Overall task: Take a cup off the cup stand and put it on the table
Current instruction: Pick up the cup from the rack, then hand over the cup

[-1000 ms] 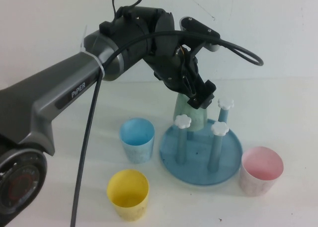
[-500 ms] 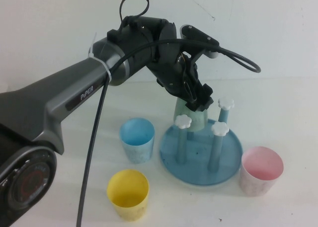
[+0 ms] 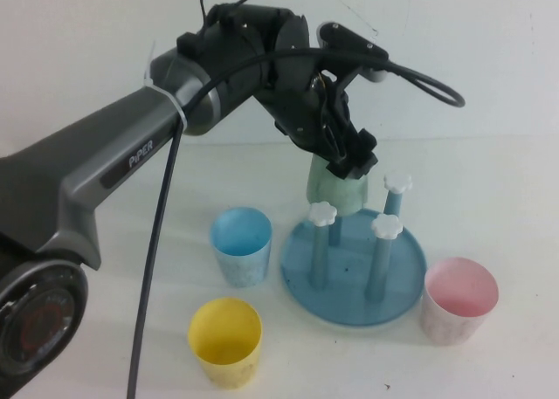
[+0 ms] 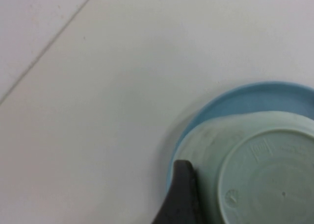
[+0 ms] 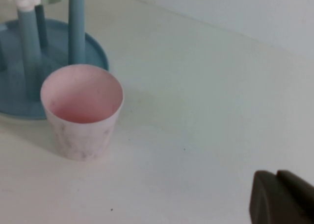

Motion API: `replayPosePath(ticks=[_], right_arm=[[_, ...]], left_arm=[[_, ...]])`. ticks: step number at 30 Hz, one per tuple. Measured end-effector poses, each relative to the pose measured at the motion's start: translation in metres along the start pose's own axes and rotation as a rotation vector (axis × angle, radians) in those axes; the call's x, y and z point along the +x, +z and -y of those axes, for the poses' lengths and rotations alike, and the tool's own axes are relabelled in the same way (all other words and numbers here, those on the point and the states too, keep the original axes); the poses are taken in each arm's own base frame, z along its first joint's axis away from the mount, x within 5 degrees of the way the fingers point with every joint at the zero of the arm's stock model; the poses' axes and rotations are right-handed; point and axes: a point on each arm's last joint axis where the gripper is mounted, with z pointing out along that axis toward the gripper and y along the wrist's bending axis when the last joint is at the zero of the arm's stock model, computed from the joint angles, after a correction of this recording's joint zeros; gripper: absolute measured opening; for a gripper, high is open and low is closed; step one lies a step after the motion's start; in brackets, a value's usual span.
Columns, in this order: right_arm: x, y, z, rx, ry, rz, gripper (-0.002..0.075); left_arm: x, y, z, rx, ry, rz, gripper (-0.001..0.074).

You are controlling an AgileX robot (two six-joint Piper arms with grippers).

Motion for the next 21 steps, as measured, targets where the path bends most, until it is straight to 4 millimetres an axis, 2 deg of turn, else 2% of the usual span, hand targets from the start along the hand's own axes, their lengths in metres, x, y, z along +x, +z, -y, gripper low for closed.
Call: replayPosePath(ticks=[6,12,17,21], right_arm=[[-0.005,-0.001,-0.001,-0.013,0.054,0.044,-0.0003],[-0.032,-0.014,-0.004,-0.089,0.175,0.178,-0.0003],[-0.066,-0.034,-0.009,-0.207,0.223,0.388,-0.0003],[-0.088,-0.050,-0.013,-0.307,0.254,0.605,0.0024]], left_arm=[[-0.021,-0.043,0.003,-0.007,0.022,0.068,0.0545],[-0.035,-0.093,0.011,0.032,0.040,0.080,0.0545],[-0.051,-0.146,0.032,0.196,0.022,0.205,0.0545],[-0.063,-0.180,0.056,0.448,-0.007,0.348,0.0545]])
